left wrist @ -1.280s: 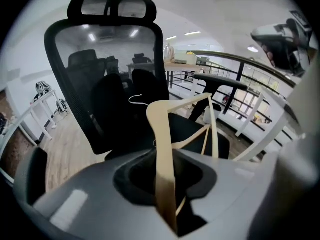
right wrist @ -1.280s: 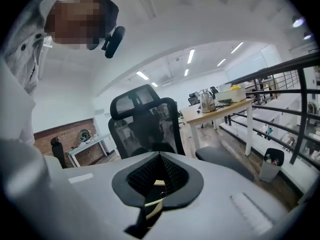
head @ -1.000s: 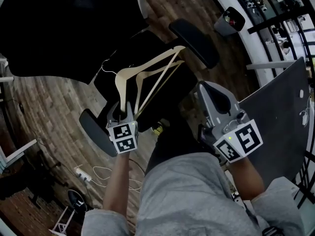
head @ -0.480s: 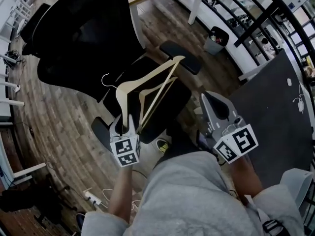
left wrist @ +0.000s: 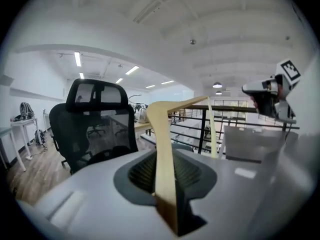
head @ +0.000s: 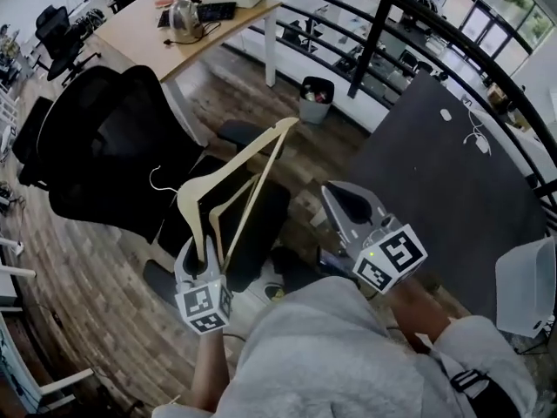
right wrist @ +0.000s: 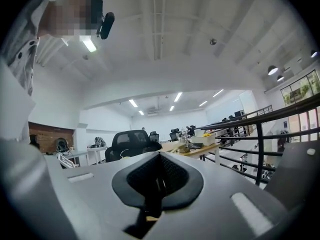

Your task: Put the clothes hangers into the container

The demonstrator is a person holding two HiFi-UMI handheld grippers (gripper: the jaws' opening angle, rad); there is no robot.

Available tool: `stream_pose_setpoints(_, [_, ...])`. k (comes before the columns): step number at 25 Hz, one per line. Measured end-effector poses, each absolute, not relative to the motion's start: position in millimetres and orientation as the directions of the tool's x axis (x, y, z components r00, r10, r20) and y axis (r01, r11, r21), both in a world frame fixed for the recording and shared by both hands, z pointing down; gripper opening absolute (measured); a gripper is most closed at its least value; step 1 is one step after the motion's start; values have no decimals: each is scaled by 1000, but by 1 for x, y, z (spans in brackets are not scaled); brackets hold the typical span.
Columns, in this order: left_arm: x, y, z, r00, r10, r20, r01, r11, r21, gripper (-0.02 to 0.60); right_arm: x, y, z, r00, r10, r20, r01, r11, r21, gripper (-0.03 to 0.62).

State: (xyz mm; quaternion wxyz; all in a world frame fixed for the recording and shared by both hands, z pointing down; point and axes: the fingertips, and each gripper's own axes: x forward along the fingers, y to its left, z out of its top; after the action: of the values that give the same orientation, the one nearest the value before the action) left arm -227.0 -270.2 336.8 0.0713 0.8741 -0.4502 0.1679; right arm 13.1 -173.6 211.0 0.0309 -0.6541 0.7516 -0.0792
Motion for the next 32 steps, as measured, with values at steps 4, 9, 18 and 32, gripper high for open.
stream_pose_setpoints(4, [-198,-261,306,604,-740,296,-771,-636,-18,91,28,-150,194,-93,-995,30,-986,88,-144,-3])
stream_pose_setpoints(9, [-175,-252,285,665,-704,249,-726,-687,-7,91,40,-126,188,-33,-999,20,-991,30,-134,-3])
stream_pose_setpoints(18, [-111,-226,281,782,-579,229,-597,-802,12,91,86,-72,192,136,-989,51,-985,-141,-103,-3])
stream_pose_setpoints(32, [63,-134,276,930,-326,172,-331,-944,0,91,208,91,197,445,-895,24,-895,-446,-35,-3])
